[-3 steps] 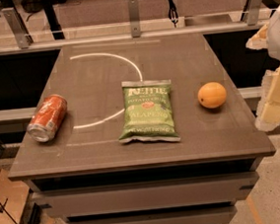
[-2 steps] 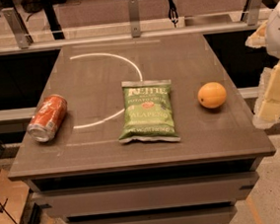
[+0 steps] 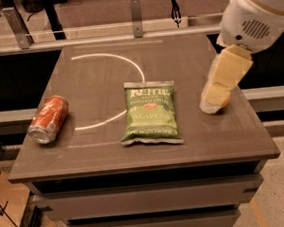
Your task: Place coke can upright
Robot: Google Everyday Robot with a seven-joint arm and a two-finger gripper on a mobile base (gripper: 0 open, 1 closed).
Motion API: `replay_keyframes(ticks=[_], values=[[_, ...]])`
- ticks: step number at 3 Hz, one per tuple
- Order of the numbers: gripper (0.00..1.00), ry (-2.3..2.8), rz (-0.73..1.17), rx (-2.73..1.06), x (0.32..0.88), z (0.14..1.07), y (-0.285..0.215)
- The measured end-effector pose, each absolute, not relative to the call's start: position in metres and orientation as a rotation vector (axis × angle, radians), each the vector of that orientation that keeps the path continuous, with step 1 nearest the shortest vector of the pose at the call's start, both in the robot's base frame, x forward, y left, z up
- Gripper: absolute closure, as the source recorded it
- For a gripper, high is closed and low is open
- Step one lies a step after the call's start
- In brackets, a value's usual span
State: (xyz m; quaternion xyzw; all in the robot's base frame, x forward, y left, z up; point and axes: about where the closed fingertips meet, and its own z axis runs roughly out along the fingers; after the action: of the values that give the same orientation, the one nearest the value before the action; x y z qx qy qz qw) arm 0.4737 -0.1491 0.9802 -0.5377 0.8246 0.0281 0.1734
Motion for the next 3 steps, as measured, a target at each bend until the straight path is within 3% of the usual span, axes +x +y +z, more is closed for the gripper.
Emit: replay_keyframes(ticks=[3], values=[[0.0,2.366,0.147,-1.452,0.477,0.984,-0.125]])
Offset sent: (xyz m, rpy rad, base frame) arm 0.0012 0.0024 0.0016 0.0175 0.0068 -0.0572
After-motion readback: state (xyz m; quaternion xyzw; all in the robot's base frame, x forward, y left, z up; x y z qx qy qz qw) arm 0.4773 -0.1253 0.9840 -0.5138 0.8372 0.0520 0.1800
